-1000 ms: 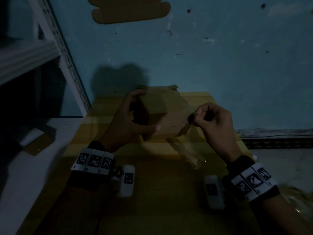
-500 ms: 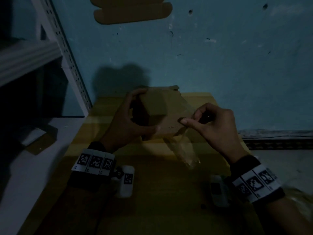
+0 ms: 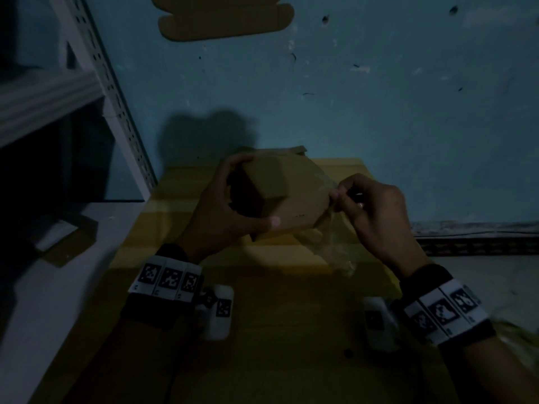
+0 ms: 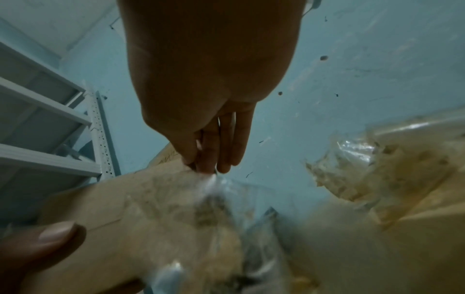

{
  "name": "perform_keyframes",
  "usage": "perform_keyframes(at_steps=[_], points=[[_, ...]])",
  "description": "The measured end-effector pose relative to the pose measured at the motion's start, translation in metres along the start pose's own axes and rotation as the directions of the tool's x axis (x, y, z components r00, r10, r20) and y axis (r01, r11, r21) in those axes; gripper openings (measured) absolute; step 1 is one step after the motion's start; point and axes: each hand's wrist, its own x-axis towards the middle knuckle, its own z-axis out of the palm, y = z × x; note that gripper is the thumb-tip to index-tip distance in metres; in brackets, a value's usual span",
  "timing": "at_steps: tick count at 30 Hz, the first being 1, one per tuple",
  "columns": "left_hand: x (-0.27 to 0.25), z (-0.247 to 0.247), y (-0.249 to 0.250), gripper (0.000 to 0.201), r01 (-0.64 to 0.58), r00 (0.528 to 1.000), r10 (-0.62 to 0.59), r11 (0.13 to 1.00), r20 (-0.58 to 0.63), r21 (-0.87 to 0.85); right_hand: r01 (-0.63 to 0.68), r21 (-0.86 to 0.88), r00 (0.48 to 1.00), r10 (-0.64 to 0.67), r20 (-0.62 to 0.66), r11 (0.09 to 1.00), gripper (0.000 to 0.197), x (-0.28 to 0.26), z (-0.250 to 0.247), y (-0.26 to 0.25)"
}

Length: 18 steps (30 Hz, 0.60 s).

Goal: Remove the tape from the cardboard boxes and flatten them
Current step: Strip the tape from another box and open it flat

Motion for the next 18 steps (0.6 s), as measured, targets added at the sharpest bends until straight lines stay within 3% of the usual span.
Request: perform_keyframes(at_steps=[8, 12, 18], points=[[-0.001, 0.006, 0.001, 0.099, 0.002, 1.000, -0.002, 0.997, 0.002, 0.082, 0.056, -0.247, 0.996, -0.038, 0.077, 0.967, 0.023, -0.005, 0.005, 0.007], [0.000, 0.010, 0.002, 0.101, 0.009, 1.000, -0.007, 0.994, -0.023, 0.113, 0.076, -0.348, 0.997, -0.064, 0.047, 0.935, 0.015, -0.004, 0.005, -0.001], [0.003, 0.020, 0.002, 0.100, -0.023, 0.997, 0.034, 0.989, -0.068, 0.146, 0.052, -0.448, 0.998, -0.066, -0.016, 0.892, 0.020, -0.004, 0.004, -0.002]])
